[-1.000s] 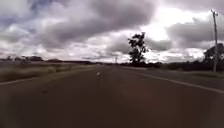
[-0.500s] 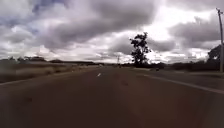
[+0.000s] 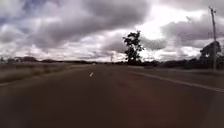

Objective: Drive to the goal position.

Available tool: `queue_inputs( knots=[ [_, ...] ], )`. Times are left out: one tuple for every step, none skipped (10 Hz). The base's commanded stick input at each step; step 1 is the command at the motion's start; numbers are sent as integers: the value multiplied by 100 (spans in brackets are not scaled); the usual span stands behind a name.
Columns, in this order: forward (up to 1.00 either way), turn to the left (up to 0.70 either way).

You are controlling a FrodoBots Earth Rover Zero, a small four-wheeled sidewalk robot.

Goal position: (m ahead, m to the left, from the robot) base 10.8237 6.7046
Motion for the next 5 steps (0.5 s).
queue_inputs(
  knots=[
    [100,4],
    [100,4],
    [100,4],
    [100,-36],
    [100,-36]
  ],
)
